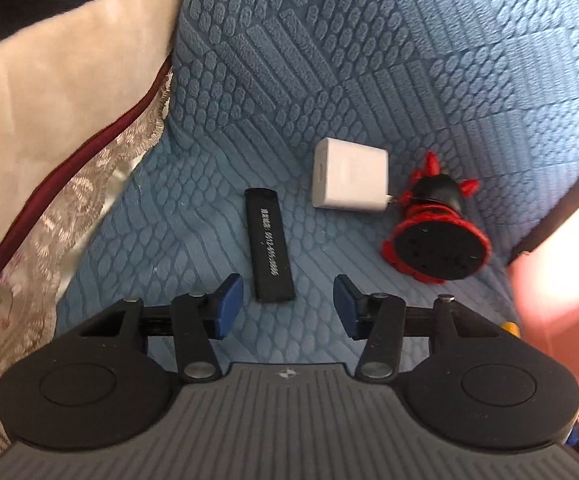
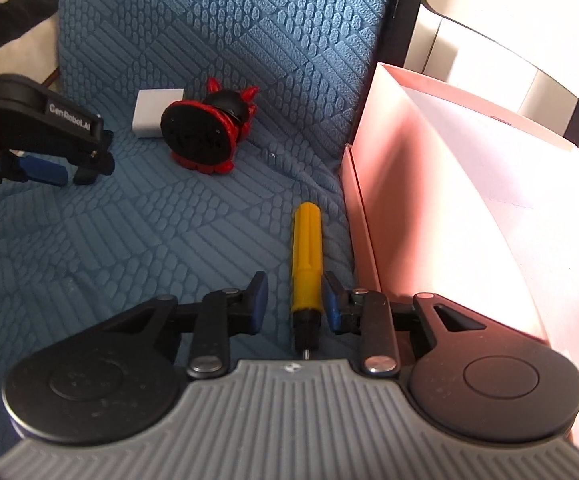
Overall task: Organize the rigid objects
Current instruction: 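Lower the right tool onto the yellow screwdriver while the left tool approaches the black USB stick, then close the right tool on the screwdriver handle while the left tool grips the USB stick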
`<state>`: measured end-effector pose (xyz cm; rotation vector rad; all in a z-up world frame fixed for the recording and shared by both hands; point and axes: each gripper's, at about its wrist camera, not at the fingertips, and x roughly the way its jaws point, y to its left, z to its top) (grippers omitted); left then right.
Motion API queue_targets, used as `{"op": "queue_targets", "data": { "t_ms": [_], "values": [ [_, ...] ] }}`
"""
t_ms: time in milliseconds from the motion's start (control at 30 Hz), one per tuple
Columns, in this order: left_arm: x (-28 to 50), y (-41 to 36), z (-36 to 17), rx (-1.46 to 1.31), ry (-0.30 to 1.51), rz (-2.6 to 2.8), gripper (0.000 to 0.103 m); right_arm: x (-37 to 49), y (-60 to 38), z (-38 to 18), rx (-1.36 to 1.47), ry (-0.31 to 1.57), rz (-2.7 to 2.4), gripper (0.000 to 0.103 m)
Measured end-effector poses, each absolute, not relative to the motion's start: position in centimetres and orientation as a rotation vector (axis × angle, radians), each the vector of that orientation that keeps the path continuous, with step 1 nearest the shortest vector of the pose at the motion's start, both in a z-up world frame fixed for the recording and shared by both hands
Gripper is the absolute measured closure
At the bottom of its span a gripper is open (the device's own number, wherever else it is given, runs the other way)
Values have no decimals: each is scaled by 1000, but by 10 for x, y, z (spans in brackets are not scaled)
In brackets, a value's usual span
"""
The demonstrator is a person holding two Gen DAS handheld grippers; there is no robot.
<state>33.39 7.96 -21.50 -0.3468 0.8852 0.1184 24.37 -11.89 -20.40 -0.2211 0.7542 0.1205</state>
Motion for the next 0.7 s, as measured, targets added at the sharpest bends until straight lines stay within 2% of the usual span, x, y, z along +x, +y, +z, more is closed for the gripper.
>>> {"op": "queue_targets", "data": {
  "t_ms": [100,267,333,433,533,700],
  "values": [
    [336,77,-216,-327,878,138,50,254,-119,-207,-233,755,129,73],
    [338,69,-218,-266,870,160,61,265,-117,-212,-243,764,123,73],
    [339,64,-220,-214,870,179,69,266,-116,-213,-261,764,120,76],
    [339,60,-221,-174,864,193,70,266,-113,-216,-315,759,106,81],
    [340,60,-222,-156,864,202,75,266,-111,-221,-354,756,100,82],
    [335,69,-219,-198,888,188,76,267,-111,-225,-360,727,97,81]
  ]
}}
